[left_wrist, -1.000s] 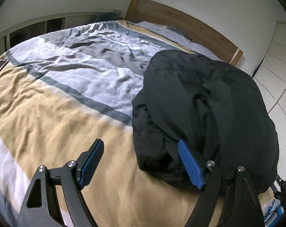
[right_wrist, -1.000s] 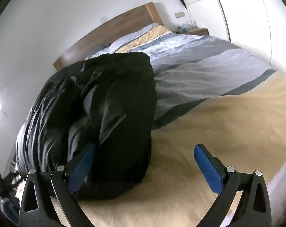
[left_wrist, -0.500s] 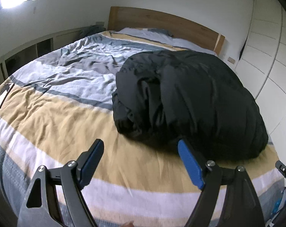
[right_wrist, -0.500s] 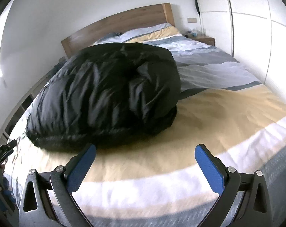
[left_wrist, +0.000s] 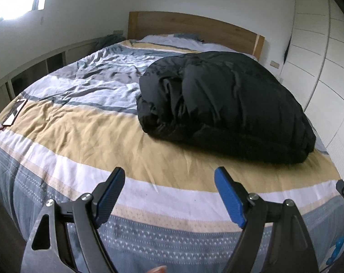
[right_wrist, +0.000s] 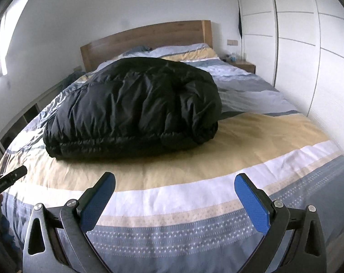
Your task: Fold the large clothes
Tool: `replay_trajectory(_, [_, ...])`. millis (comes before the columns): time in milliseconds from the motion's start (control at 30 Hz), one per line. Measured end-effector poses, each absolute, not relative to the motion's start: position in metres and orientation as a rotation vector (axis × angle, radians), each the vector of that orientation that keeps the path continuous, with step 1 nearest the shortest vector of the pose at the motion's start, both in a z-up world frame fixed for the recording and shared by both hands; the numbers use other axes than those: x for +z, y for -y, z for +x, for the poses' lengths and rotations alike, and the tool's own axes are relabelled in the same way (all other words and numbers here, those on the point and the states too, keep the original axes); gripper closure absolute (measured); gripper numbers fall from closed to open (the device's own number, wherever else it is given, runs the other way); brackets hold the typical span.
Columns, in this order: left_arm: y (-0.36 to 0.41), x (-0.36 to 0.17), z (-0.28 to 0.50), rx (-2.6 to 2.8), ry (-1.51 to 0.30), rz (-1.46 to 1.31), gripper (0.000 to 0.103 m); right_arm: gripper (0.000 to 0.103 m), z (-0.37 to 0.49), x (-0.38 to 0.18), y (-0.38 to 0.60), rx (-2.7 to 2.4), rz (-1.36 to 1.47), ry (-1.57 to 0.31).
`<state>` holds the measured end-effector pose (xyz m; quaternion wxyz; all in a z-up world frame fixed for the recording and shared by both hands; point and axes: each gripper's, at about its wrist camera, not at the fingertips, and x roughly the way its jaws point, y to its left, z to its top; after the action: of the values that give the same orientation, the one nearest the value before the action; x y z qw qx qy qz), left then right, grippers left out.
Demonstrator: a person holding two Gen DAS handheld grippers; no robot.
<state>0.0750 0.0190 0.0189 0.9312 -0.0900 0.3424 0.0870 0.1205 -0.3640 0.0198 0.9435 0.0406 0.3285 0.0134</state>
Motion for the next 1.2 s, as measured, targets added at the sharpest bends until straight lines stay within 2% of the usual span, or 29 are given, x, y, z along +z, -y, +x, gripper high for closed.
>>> replay_trajectory(467, [0.003,0.031,0.048,0.149,-0.659,-0.136,0.023,0.001,0.094,0.026,0.36,0.026,0.047,-0.631])
replay_trajectory(1200, [0.0,0.021,0.047,0.151,-0.684,-0.121,0.023,0.0,0.093,0.017,0.363,0.014,0.05,-0.646])
